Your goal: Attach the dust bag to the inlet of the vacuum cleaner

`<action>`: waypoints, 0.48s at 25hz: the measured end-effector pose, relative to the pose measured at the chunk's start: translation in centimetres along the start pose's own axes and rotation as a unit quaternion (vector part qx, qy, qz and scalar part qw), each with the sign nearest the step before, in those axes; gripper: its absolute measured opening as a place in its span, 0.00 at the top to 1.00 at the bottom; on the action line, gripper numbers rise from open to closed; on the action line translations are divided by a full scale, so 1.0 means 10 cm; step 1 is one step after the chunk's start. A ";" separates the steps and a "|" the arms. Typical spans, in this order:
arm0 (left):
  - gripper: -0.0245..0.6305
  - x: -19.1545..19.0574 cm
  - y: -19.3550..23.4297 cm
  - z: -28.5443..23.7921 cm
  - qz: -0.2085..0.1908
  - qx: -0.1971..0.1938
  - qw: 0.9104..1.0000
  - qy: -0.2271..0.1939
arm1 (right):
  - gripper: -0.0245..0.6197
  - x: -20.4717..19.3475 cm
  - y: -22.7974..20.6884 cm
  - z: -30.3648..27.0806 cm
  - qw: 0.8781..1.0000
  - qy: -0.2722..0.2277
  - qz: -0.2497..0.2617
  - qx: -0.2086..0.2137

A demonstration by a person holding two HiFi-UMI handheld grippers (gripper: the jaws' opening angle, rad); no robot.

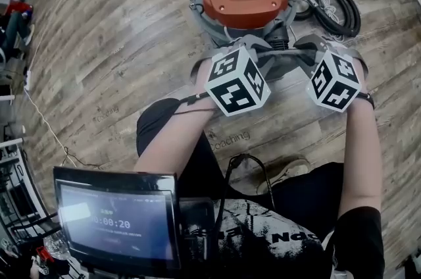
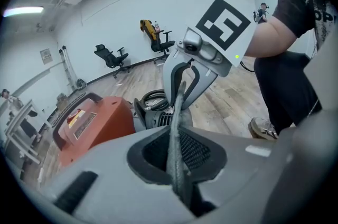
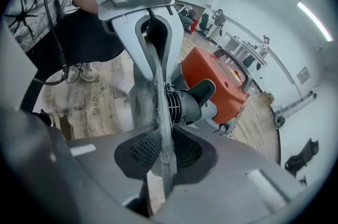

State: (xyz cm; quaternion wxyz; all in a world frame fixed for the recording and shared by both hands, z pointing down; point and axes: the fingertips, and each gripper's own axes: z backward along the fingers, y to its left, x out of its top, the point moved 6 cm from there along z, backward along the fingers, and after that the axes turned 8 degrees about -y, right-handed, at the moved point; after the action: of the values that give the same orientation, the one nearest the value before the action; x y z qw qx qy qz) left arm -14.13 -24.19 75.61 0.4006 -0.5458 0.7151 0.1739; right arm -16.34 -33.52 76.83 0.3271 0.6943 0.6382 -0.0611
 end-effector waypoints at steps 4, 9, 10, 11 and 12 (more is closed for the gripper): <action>0.92 -0.09 0.02 -0.02 0.004 0.001 1.000 -0.007 | 0.88 0.03 -0.02 -0.01 1.000 -0.005 -0.002 0.008; 0.92 -0.38 0.03 -0.09 0.027 -0.002 1.000 0.014 | 0.87 0.26 -0.04 0.04 0.999 -0.017 0.032 -0.002; 0.92 -0.42 0.03 -0.12 0.031 -0.004 0.999 0.020 | 0.87 0.30 -0.02 0.04 0.999 -0.014 0.040 -0.005; 0.92 -0.43 0.03 -0.14 0.031 -0.005 0.999 0.024 | 0.86 0.31 -0.02 0.03 0.999 -0.010 0.044 -0.006; 0.92 -0.42 0.04 -0.15 0.029 -0.004 0.999 0.028 | 0.86 0.31 -0.03 0.02 0.999 -0.008 0.044 -0.006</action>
State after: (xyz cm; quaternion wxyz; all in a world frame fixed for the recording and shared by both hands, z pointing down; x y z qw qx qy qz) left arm -14.69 -22.36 79.65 0.3729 -0.5308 0.7411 0.1732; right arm -16.02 -31.04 75.01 0.3382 0.7193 0.6049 -0.0484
